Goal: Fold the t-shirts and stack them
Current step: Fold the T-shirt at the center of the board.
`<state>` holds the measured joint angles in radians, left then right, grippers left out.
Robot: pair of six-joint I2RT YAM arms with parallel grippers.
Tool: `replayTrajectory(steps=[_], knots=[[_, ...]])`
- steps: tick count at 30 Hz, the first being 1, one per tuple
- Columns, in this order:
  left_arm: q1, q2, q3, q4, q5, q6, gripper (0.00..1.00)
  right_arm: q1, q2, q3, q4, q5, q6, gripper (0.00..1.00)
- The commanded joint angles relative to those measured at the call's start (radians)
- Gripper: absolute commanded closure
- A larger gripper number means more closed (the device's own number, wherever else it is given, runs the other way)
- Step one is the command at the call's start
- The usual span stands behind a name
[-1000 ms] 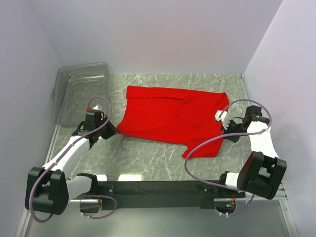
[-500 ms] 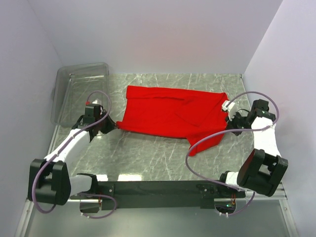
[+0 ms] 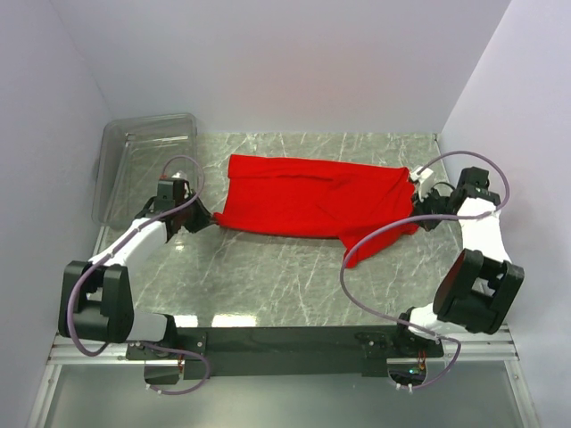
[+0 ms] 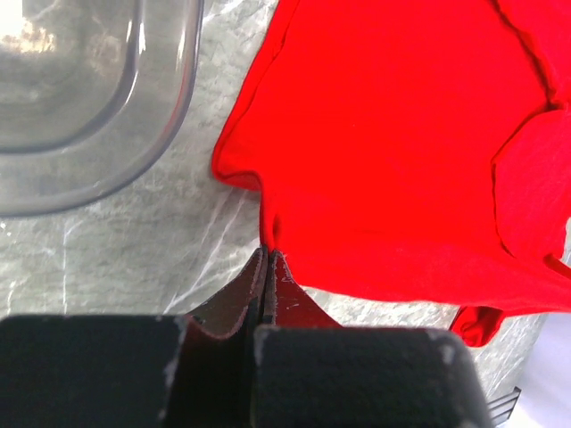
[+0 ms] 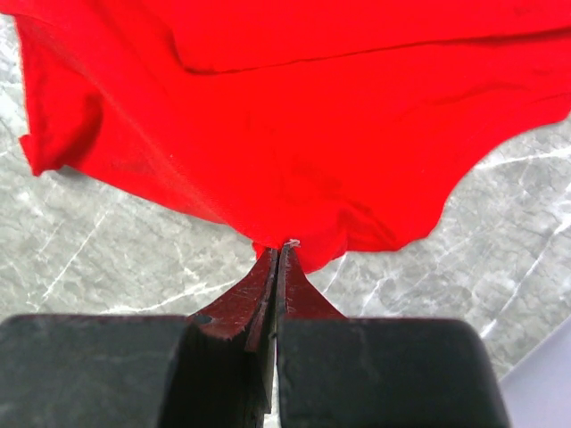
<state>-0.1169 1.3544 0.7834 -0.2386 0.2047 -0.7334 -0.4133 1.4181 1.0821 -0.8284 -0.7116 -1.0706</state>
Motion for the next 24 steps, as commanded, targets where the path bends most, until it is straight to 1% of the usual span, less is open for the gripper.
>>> replayTrajectory(steps=[1,5,8,11,17,20,24], knots=[[0.006,0.017,0.043,0.045,0.035,0.02,0.99,-0.01,0.031,0.053,-0.02,-0.034,0.021,1.0],[0.006,0.012,0.036,0.047,0.045,0.019,0.99,-0.009,0.047,0.035,-0.06,-0.016,-0.04,1.0],[0.006,-0.006,0.022,0.038,0.052,0.023,0.99,-0.005,0.044,0.006,-0.1,0.029,-0.107,1.0],[0.006,-0.029,-0.007,0.025,0.067,0.029,0.99,-0.007,0.016,-0.059,-0.084,0.092,-0.15,1.0],[0.006,-0.067,-0.093,0.022,0.073,0.023,0.99,0.004,-0.005,-0.171,0.029,0.193,-0.115,1.0],[0.006,-0.089,-0.134,0.027,0.067,0.017,0.99,0.005,-0.024,-0.209,0.057,0.189,-0.118,1.0],[0.006,-0.1,-0.173,0.036,0.064,0.011,0.99,0.005,-0.05,-0.221,0.037,0.166,-0.147,1.0]])
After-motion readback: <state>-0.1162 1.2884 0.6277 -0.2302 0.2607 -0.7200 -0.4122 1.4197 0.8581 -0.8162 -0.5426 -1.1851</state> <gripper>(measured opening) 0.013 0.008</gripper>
